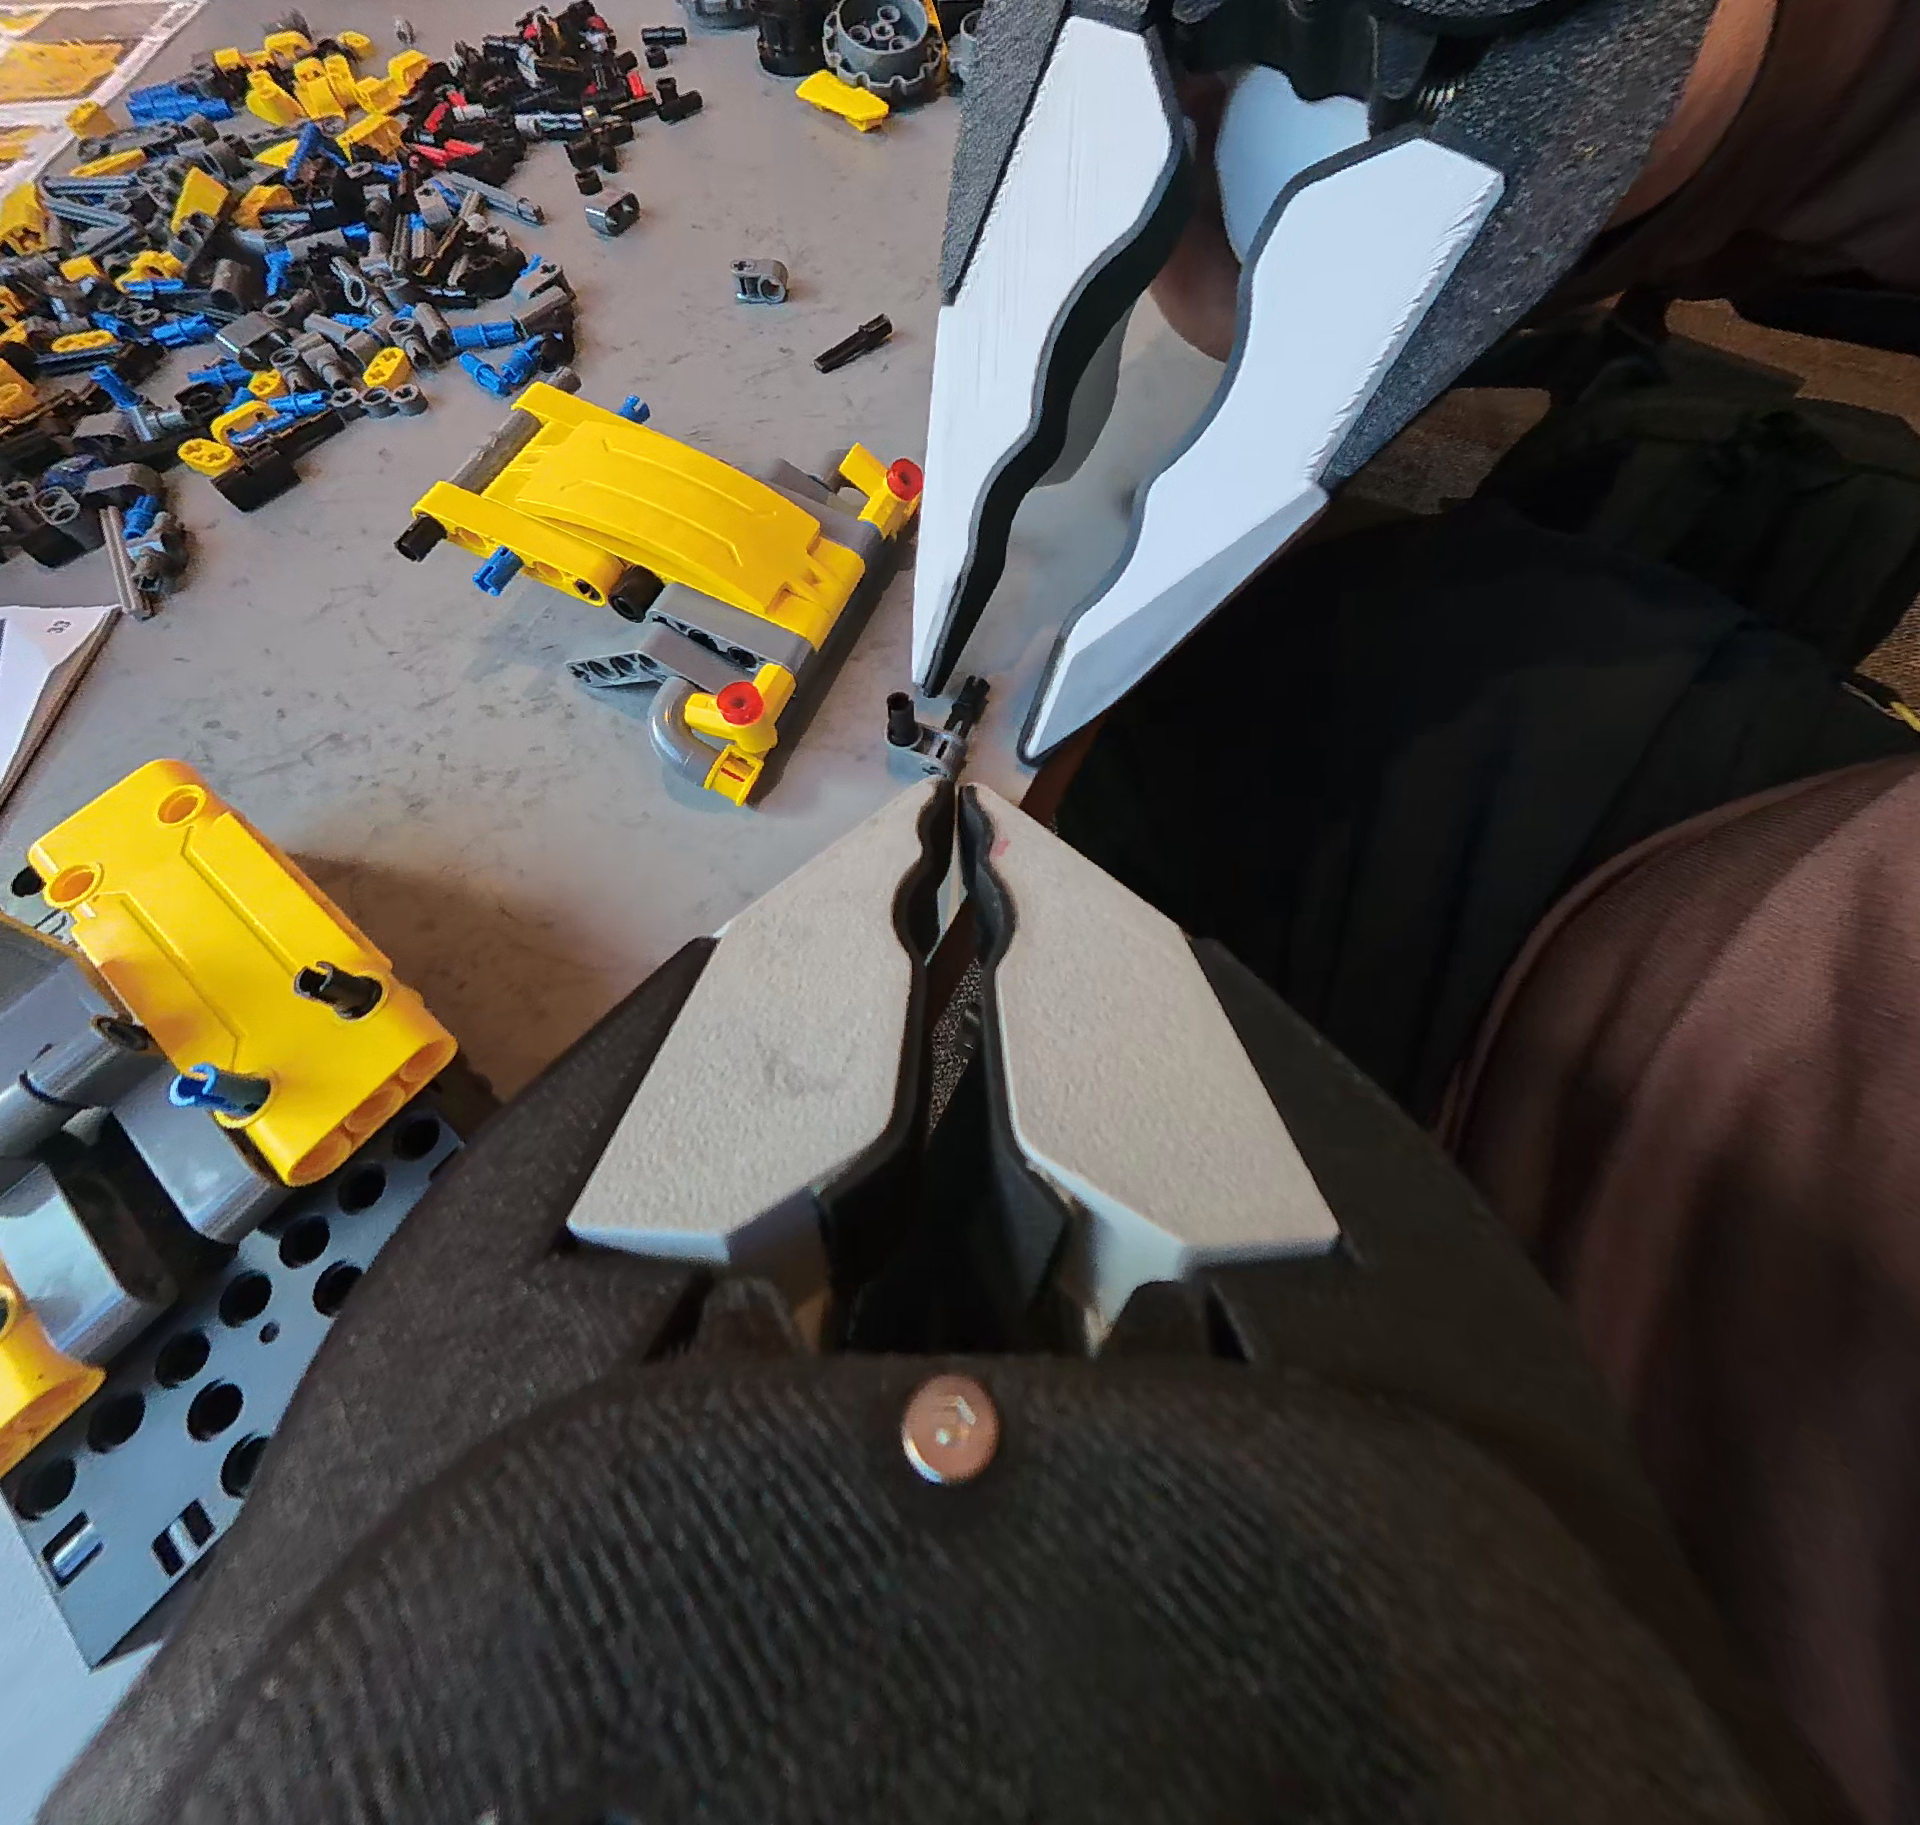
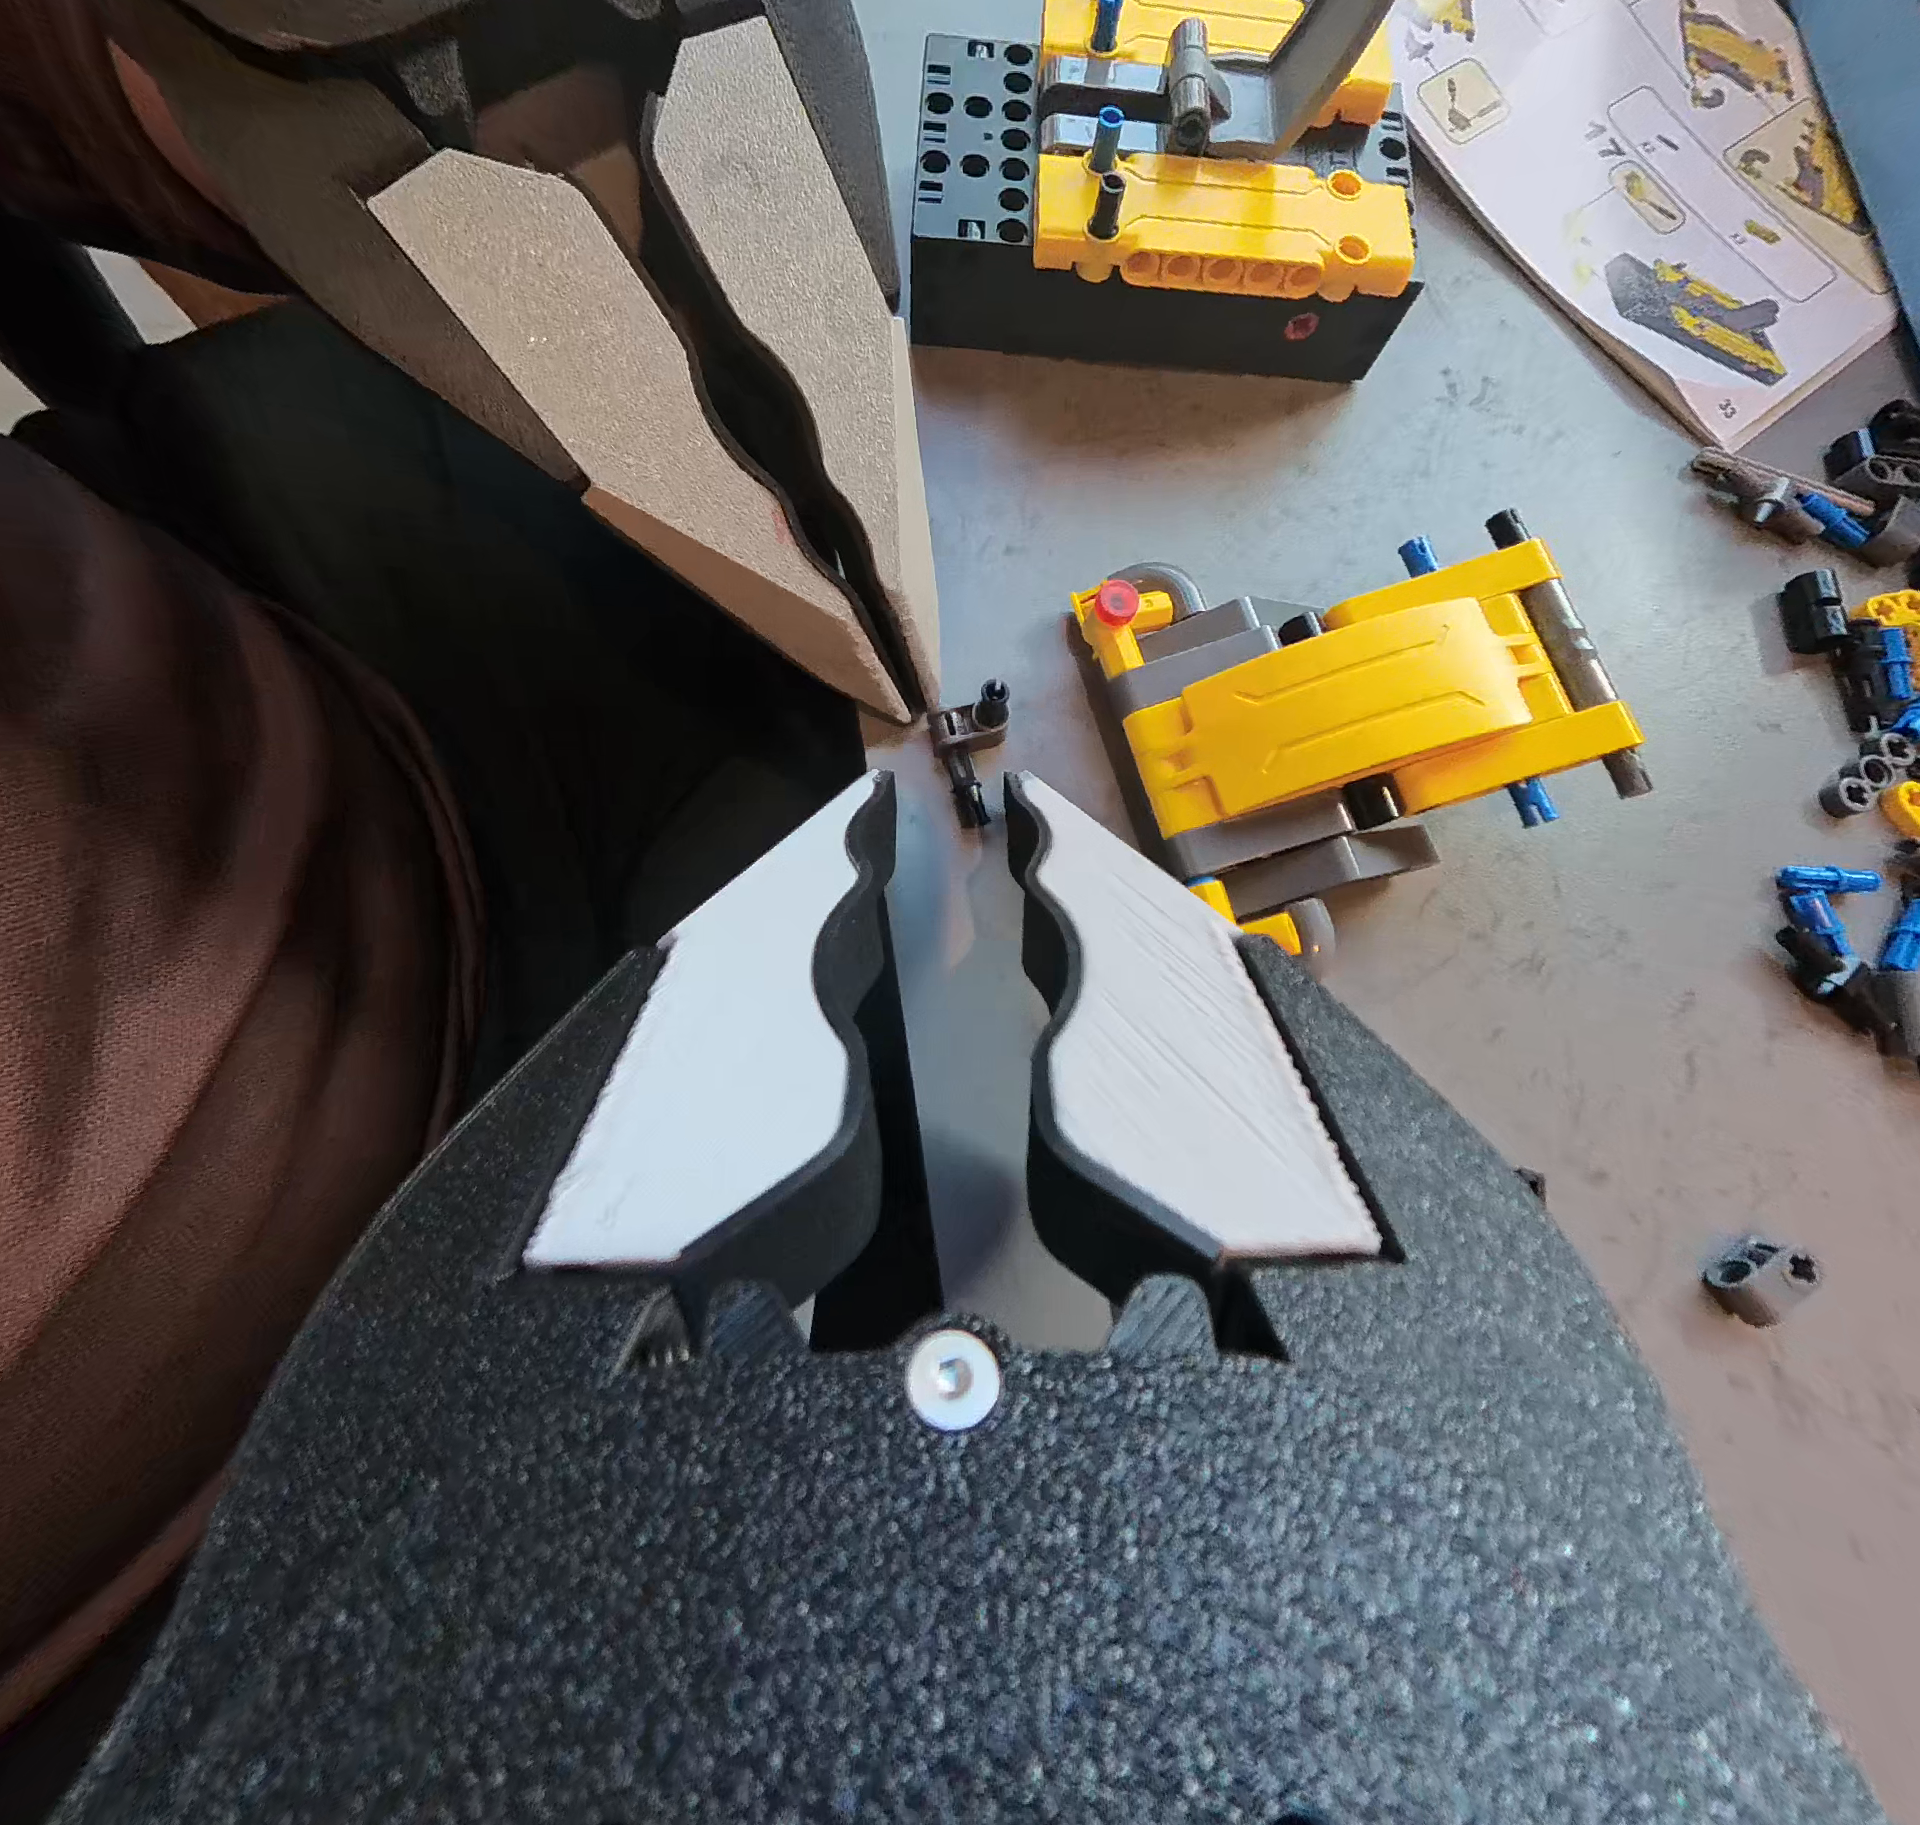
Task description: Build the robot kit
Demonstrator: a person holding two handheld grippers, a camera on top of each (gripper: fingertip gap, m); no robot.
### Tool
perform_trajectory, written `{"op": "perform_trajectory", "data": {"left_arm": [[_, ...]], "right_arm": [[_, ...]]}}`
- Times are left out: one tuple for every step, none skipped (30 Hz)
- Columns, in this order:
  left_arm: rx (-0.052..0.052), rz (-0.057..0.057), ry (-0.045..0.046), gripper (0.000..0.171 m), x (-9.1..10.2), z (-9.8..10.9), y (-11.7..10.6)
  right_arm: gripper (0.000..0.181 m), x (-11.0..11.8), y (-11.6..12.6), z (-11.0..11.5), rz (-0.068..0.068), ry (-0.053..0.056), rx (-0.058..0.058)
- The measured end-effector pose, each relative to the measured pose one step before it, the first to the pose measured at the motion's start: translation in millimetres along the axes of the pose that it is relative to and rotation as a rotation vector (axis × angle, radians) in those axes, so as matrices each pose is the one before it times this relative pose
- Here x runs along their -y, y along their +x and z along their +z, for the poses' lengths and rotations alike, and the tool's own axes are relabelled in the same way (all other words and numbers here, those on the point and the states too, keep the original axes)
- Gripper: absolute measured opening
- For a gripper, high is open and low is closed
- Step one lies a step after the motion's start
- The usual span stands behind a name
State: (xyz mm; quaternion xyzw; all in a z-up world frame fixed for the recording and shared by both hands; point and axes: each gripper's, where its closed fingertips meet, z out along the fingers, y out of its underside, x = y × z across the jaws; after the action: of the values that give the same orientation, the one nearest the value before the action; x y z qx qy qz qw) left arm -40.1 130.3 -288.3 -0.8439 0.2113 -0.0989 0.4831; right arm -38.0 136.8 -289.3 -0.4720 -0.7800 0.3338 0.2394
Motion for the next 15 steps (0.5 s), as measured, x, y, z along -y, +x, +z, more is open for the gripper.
{"op": "perform_trajectory", "data": {"left_arm": [[0.0018, 0.003, -0.00039, 0.0, -0.02, 0.01, -0.15], [0.0002, 0.0009, 0.00025, 0.0, -0.01, -0.06, -0.04], [-0.0022, -0.0023, 0.00102, 0.0, 0.02, 0.09, 0.17], [-0.0028, -0.0035, 0.00129, 0.0, -0.03, -0.04, 0.2], [-0.0015, -0.0022, 0.00093, 0.0, 0.06, 0.16, 0.01], [-0.0007, -0.0004, 0.00053, 0.0, -0.04, 0.05, 0.04], [-0.0001, 0.0002, 0.00042, 0.0, 0.03, -0.01, -0.09], [0.0009, -0.0001, 0.00012, 0.0, -0.03, -0.07, -0.07], [0.0, 0.0013, -0.00003, 0.0, -0.02, -0.04, 0.05], [-0.0001, 0.0007, 0.00009, 0.0, -0.12, -0.02, 0.02], [-0.0003, 0.0, 0.00005, 0.0, -0.04, -0.07, 0.08], [0.0001, -0.0002, -0.00029, 0.0, -0.02, 0.02, -0.13], [0.0005, 0.0002, -0.00046, 0.0, -0.06, -0.03, -0.08], [0.0007, 0.0008, -0.0002, 0.0, -0.05, -0.05, -0.02], [0.0009, 0.0014, 0.0, 0.0, -0.04, -0.08, 0.04]], "right_arm": [[0.018, 0.08, 0.2, 0.08, 0.0, 0.0002, -0.0011], [0.017, 0.07, 0.06, -0.08, 0.0007, 0.0002, -0.0001], [0.016, -0.12, -0.42, 0.12, 0.0006, -0.0011, 0.0033], [0.014, -0.05, -0.5, 0.23, 0.0001, -0.0015, 0.0048], [0.009, 0.13, -0.04, 0.39, 0.0007, -0.0011, 0.0002], [0.006, 0.09, 0.21, 0.5, 0.0001, -0.0013, -0.0026], [0.004, 0.16, 0.03, 0.32, -0.0029, -0.0004, -0.0029], [0.002, 0.12, -0.01, 0.23, -0.0039, -0.0004, -0.0041], [0.002, 0.06, 0.15, -0.04, -0.0022, 0.0007, -0.0035], [0.002, 0.21, 0.51, -0.18, 0.0005, 0.0013, -0.0044], [0.002, 0.25, 0.79, -0.31, 0.0023, 0.002, -0.0047], [0.002, 0.38, 0.33, -0.58, 0.0021, 0.0031, -0.0022], [0.002, 0.21, 0.4, -0.99, 0.0018, 0.0038, -0.0027], [0.002, -0.28, 0.48, -1.33, 0.003, 0.0029, -0.0038], [0.002, -1.0, 0.52, -1.52, 0.0056, 0.0013, -0.0028]]}}
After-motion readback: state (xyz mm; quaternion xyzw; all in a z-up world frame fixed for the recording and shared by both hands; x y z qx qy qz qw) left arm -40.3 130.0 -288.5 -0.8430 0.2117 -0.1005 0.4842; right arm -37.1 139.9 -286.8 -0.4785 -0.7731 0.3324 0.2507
